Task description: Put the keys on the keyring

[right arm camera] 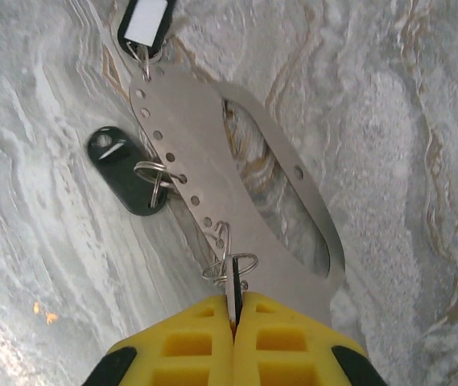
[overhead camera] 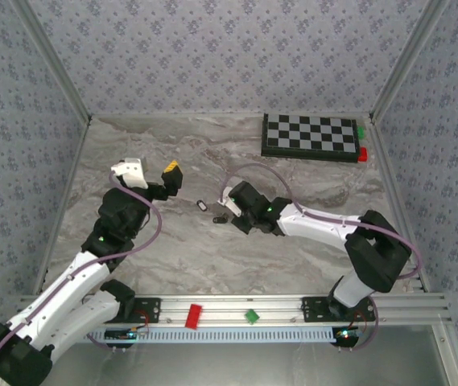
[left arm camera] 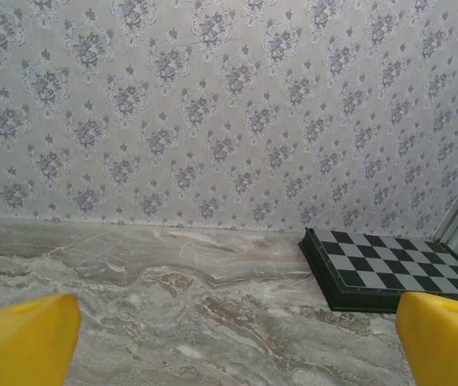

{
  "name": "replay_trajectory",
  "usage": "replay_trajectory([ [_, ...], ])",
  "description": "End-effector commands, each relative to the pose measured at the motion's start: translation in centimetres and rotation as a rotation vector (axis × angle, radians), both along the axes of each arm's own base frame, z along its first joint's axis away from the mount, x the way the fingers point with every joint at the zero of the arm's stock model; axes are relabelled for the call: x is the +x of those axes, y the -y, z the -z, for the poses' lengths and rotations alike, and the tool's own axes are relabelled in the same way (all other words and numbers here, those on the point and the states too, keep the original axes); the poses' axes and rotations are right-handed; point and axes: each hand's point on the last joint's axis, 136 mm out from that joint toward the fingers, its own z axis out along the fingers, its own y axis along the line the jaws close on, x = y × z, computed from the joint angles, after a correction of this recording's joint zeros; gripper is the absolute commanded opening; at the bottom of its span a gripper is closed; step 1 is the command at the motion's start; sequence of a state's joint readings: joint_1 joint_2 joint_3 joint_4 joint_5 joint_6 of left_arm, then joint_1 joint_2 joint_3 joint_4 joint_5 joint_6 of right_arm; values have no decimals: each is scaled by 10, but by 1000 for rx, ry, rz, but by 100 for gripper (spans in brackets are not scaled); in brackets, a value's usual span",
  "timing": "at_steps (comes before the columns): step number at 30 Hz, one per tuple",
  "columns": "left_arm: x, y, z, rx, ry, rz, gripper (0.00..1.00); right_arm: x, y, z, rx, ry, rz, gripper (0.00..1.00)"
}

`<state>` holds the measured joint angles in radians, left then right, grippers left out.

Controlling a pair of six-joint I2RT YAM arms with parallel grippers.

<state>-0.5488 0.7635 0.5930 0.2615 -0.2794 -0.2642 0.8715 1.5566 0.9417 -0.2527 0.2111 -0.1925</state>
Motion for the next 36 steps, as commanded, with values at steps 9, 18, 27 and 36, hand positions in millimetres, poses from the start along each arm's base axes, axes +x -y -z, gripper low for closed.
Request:
replay_trajectory([
  [9,3,0,-5,-36,17,4,100,-26,34,14,-62,-72,112,0],
  [18,3,2,-4,-38,15,10,100,-38,33,27,-136,-153,131,0],
  [27,3,-2,-5,-37,17,-2,100,-49,36,37,-201,-228,145,0],
  [36,4,-2,-5,-45,16,1,100,-68,36,47,-243,-283,168,4],
])
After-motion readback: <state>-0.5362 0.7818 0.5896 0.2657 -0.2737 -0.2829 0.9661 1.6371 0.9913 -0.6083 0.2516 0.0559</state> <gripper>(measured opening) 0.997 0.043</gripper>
